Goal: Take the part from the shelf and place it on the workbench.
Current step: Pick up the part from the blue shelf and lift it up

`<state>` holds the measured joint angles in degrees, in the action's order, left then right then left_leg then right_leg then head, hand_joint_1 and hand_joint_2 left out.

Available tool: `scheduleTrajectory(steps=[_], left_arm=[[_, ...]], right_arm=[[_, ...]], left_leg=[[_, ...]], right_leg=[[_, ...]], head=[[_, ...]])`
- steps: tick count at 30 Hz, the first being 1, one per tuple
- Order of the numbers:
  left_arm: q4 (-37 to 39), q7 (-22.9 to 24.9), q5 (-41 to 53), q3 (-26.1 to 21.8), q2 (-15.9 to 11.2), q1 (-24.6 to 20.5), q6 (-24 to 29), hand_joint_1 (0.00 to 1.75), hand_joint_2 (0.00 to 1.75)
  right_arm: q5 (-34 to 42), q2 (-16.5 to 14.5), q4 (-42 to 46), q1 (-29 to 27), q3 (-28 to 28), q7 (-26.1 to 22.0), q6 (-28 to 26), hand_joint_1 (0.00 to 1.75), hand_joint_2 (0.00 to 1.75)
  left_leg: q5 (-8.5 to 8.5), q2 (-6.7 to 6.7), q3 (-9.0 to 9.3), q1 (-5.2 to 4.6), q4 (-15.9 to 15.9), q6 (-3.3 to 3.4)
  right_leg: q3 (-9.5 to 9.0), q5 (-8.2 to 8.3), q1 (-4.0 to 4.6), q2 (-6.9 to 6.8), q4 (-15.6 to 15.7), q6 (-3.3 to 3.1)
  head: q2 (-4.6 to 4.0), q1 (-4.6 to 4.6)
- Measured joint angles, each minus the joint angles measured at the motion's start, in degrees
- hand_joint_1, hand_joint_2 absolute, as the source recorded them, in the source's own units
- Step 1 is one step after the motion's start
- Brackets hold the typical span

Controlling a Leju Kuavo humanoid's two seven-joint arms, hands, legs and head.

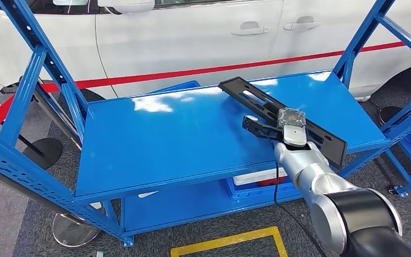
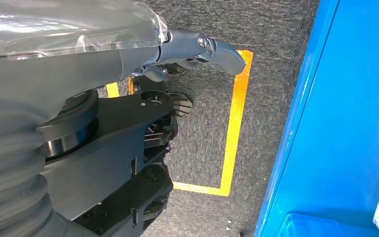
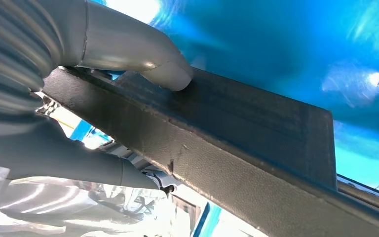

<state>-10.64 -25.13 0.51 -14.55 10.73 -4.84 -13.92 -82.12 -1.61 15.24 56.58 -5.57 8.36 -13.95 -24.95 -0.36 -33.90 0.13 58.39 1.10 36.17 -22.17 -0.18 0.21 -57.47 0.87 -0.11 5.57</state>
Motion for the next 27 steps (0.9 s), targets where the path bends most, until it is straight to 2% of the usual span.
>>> scheduleTrajectory(steps=[4,10,17,21,27], left_arm=[[0.0,-0.2,0.0,-0.2,0.0,0.0,-0.1,0.0,1.75],[0.0,-1.3,0.2,-0.6,0.0,0.2,-0.4,0.0,1.75],[0.0,-1.3,1.0,-1.1,0.0,0.4,-0.5,0.0,1.75],[0.0,-1.2,1.4,-1.1,0.0,0.3,-0.5,0.0,1.75],[0.0,-1.2,1.9,-1.1,0.0,0.3,-0.5,0.0,1.75]], right_arm=[[1.2,-0.4,0.4,0.2,1.2,-3.5,-4.5,1.75,1.75],[4.4,-2.3,2.0,2.1,3.9,-11.4,-14.2,1.75,1.75],[9.6,-3.8,4.3,2.5,6.5,-20.1,-21.9,1.75,1.75],[12.8,-4.3,5.9,2.0,7.5,-24.3,-24.6,1.75,1.75],[18.5,-5.2,11.1,-0.9,7.9,-30.8,-25.5,1.75,1.75]], left_leg=[[0.0,0.0,-0.04,0.0,0.0,0.0],[0.01,0.03,-0.1,0.0,0.0,0.0],[0.01,-0.02,-0.16,0.0,0.0,0.0],[0.01,-0.01,-0.17,-0.01,0.0,0.0],[0.0,0.0,-0.19,-0.01,0.0,0.0]], right_leg=[[0.03,0.01,0.0,0.01,0.0,0.0],[0.15,0.01,0.0,0.05,-0.1,0.0],[0.2,-0.01,0.0,-0.01,-0.1,0.0],[0.22,-0.01,-0.01,0.0,-0.1,0.0],[0.24,-0.01,-0.01,0.01,-0.1,0.0]], head=[[0.0,0.0],[0.0,0.01],[0.0,0.0],[0.0,0.0],[0.0,0.0]])
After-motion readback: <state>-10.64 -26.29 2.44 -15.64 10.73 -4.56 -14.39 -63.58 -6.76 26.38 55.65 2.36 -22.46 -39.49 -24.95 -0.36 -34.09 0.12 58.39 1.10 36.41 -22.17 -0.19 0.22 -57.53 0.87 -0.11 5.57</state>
